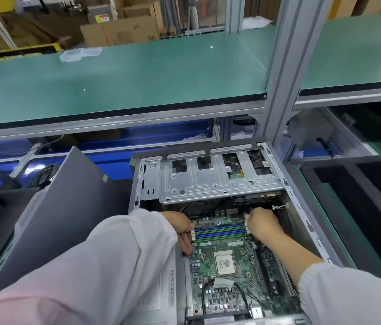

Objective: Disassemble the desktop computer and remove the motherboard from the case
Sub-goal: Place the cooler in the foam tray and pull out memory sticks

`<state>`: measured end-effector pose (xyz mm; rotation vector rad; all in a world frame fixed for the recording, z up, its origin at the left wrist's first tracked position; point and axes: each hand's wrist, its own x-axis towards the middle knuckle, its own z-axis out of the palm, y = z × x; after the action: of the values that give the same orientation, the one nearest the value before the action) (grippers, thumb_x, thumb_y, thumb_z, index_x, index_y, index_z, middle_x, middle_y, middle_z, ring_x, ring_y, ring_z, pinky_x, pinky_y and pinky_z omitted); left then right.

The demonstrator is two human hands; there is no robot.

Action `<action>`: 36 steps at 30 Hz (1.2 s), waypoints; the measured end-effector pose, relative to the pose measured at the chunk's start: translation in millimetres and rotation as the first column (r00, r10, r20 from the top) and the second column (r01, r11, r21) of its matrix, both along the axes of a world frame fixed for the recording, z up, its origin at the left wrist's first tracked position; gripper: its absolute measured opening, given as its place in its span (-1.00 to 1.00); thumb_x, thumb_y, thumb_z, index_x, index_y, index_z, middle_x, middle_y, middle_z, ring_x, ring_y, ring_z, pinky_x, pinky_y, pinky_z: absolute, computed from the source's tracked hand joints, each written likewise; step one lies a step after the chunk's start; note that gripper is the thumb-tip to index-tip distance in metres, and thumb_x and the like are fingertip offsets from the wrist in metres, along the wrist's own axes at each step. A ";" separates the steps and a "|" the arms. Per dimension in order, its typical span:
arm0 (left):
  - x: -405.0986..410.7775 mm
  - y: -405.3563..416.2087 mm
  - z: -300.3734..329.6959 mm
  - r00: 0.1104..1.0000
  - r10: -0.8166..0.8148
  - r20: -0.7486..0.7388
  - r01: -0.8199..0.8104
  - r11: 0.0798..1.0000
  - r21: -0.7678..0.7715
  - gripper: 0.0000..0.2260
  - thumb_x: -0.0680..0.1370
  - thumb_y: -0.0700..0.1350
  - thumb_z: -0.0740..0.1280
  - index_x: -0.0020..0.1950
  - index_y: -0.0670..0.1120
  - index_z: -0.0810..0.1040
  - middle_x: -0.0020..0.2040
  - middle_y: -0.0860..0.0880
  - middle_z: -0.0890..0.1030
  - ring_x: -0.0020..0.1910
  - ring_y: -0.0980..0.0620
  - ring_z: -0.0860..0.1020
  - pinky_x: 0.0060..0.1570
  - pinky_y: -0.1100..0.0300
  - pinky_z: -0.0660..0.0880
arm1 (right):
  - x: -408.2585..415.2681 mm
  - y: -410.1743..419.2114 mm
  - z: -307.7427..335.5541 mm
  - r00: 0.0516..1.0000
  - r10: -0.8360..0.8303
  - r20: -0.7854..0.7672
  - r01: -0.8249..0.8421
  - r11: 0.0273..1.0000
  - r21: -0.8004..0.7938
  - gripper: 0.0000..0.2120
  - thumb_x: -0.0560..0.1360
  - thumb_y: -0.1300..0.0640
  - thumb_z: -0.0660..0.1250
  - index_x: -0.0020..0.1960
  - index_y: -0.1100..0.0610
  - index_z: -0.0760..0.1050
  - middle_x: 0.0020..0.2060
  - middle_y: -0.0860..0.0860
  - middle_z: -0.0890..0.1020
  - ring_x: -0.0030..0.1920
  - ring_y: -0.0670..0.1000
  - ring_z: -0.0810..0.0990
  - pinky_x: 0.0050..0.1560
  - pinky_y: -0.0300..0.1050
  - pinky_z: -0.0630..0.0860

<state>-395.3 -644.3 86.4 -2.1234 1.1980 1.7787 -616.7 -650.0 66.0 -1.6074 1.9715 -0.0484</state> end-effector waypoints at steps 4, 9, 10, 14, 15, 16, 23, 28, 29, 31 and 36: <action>2.5 5.9 -3.2 0.998 0.034 -0.060 -0.036 0.999 -0.032 -0.66 0.68 -0.20 0.09 0.28 -0.45 0.42 -0.19 -0.27 0.66 -0.36 0.04 0.64 0.02 0.15 0.56 | 0.1 3.5 -1.4 0.998 0.013 -0.065 -0.015 0.999 -0.034 -0.73 0.61 0.09 0.15 0.01 0.24 0.54 -0.28 0.08 0.51 -0.29 0.08 0.46 -0.23 -0.18 0.40; -3.3 5.9 2.8 0.993 0.076 -0.094 -0.078 0.997 -0.019 -0.68 0.67 -0.18 0.12 0.31 -0.38 0.38 0.02 -0.37 0.58 -0.26 -0.05 0.63 -0.38 0.31 0.56 | -0.1 2.6 -2.7 0.997 0.015 -0.076 -0.018 0.999 -0.036 -0.71 0.62 0.06 0.13 0.09 0.21 0.55 -0.17 0.13 0.58 -0.23 0.10 0.45 -0.20 -0.15 0.40; -5.6 5.5 4.1 0.992 0.088 -0.092 -0.088 0.996 -0.003 -0.71 0.67 -0.19 0.11 0.30 -0.35 0.39 0.00 -0.36 0.58 -0.12 -0.14 0.63 -0.32 0.31 0.57 | -0.3 2.3 -3.2 0.997 0.017 -0.073 -0.020 0.999 -0.036 -0.71 0.62 0.06 0.12 0.10 0.21 0.54 -0.12 0.14 0.60 -0.22 0.11 0.45 -0.20 -0.15 0.40; -5.4 5.9 2.5 0.995 0.097 -0.036 -0.098 0.995 -0.018 -0.66 0.68 -0.20 0.09 0.36 -0.39 0.33 0.22 -0.36 0.51 0.00 -0.19 0.62 -0.45 0.32 0.53 | -0.6 3.7 -3.7 0.999 0.022 -0.046 -0.024 0.999 -0.047 -0.71 0.62 0.08 0.13 0.12 0.21 0.54 -0.07 0.15 0.62 -0.13 0.14 0.54 -0.13 -0.10 0.48; -4.0 5.2 0.8 0.995 0.087 -0.041 -0.088 0.996 -0.028 -0.66 0.68 -0.20 0.08 0.39 -0.38 0.32 0.20 -0.37 0.52 -0.13 -0.12 0.65 -0.49 0.31 0.52 | -0.5 4.0 -3.8 0.999 0.023 -0.038 -0.025 0.998 -0.053 -0.71 0.62 0.08 0.13 0.11 0.23 0.55 -0.09 0.15 0.61 -0.14 0.13 0.55 -0.12 -0.09 0.49; -1.4 4.0 -2.4 0.995 0.082 -0.061 -0.085 0.996 -0.042 -0.65 0.68 -0.20 0.07 0.40 -0.36 0.30 0.18 -0.40 0.52 -0.28 -0.05 0.66 -0.47 0.30 0.53 | -0.7 4.3 -4.2 0.999 0.026 -0.032 -0.028 0.998 -0.058 -0.71 0.62 0.09 0.13 0.10 0.23 0.55 -0.15 0.13 0.60 -0.17 0.12 0.54 -0.13 -0.09 0.49; 6.1 4.3 1.1 0.988 0.098 -0.118 -0.099 0.995 -0.004 -0.74 0.68 -0.19 0.10 0.26 -0.34 0.40 -0.03 -0.38 0.61 -0.41 -0.07 0.64 -0.37 0.22 0.61 | 1.4 5.8 3.1 0.977 0.128 -0.171 -0.145 0.985 -0.091 -0.75 0.62 0.08 0.14 -0.06 0.18 0.53 -0.21 0.09 0.59 -0.20 0.11 0.56 -0.26 -0.14 0.41; 9.0 4.0 6.3 0.941 -0.324 0.099 0.327 0.945 -0.010 -0.56 0.69 -0.01 -0.01 -0.26 -0.13 0.47 -0.62 0.12 0.50 -0.55 0.24 0.47 -0.50 0.50 0.34 | 12.9 3.8 14.0 0.822 0.510 -0.253 -0.550 0.826 -0.122 -0.66 0.56 -0.18 0.16 0.13 0.04 0.50 0.05 0.01 0.61 0.07 0.09 0.58 0.08 0.00 0.45; 8.9 2.5 8.4 0.892 -0.418 0.171 0.422 0.907 0.012 -0.50 0.69 0.05 -0.07 -0.24 -0.13 0.50 -0.61 0.14 0.49 -0.56 0.27 0.44 -0.45 0.53 0.32 | 15.8 4.8 12.2 0.775 0.588 -0.231 -0.616 0.784 -0.073 -0.64 0.55 -0.16 0.20 0.26 0.00 0.44 0.24 0.00 0.53 0.21 0.08 0.51 0.22 0.04 0.37; 8.4 0.7 11.5 0.773 -0.571 0.276 0.577 0.814 0.069 -0.38 0.67 0.10 -0.16 -0.01 -0.22 0.60 -0.45 0.13 0.50 -0.44 0.23 0.43 -0.20 0.46 0.35 | 18.9 3.6 7.2 0.740 0.631 -0.234 -0.661 0.746 -0.077 -0.67 0.56 -0.05 0.24 0.31 -0.02 0.42 0.35 0.00 0.43 0.28 0.07 0.45 0.26 0.01 0.33; 5.8 4.8 19.0 0.637 -0.618 0.460 0.647 0.754 0.117 -0.38 0.66 0.15 -0.19 0.19 -0.17 0.56 0.09 -0.17 0.60 0.09 -0.08 0.54 0.32 0.13 0.31 | 19.0 4.4 2.4 0.711 0.604 -0.361 -0.695 0.682 -0.229 -0.80 0.55 0.20 0.25 0.15 0.06 0.55 0.15 0.01 0.58 0.08 0.04 0.58 0.03 -0.11 0.47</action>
<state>-389.5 -639.4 105.4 -1.6712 1.5794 0.8555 -597.7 -645.7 68.5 -2.6083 1.4767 0.1076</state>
